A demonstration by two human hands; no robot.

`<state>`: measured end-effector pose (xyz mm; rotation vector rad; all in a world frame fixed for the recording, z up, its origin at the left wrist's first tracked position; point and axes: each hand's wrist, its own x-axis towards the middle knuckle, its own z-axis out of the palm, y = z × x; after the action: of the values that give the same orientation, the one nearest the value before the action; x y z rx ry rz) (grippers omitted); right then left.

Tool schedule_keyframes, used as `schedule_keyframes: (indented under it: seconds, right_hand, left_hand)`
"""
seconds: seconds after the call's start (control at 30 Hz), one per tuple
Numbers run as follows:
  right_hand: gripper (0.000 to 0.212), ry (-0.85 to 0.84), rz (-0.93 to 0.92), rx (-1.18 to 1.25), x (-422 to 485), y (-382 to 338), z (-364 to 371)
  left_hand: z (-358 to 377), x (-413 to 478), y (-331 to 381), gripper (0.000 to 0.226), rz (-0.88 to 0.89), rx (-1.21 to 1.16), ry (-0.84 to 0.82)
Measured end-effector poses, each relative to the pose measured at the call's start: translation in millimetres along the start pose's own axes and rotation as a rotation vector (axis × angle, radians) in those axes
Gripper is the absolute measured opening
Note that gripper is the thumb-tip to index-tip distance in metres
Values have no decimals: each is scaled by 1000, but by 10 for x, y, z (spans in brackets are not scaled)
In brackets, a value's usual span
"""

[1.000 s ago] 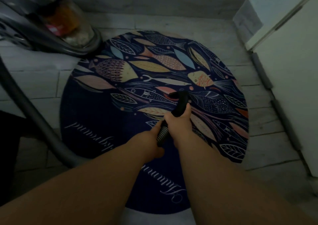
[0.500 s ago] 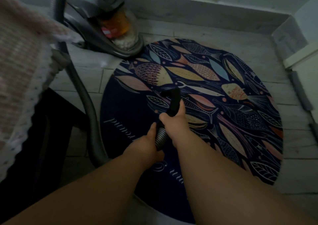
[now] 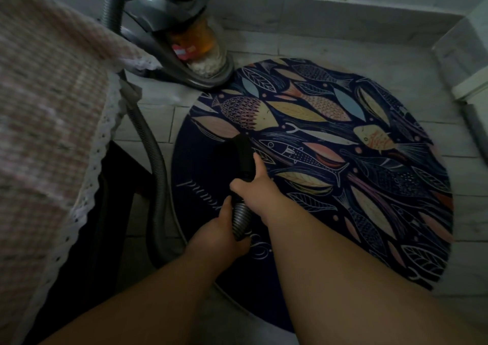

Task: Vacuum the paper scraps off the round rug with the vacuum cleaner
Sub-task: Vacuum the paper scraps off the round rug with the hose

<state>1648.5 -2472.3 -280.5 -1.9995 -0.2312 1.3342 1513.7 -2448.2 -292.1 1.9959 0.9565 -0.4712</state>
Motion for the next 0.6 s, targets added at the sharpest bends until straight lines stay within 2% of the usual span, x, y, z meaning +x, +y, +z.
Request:
schedule_keyframes:
  seconds: [0.23, 0.6]
  right_hand:
    - [90, 37, 24, 14, -88, 298, -256]
    - [88, 191, 92, 123, -551, 1131, -1460]
  left_hand:
    - [284, 7, 172, 98, 45, 136, -19]
    - [1181, -66, 1209, 96, 152, 257, -176]
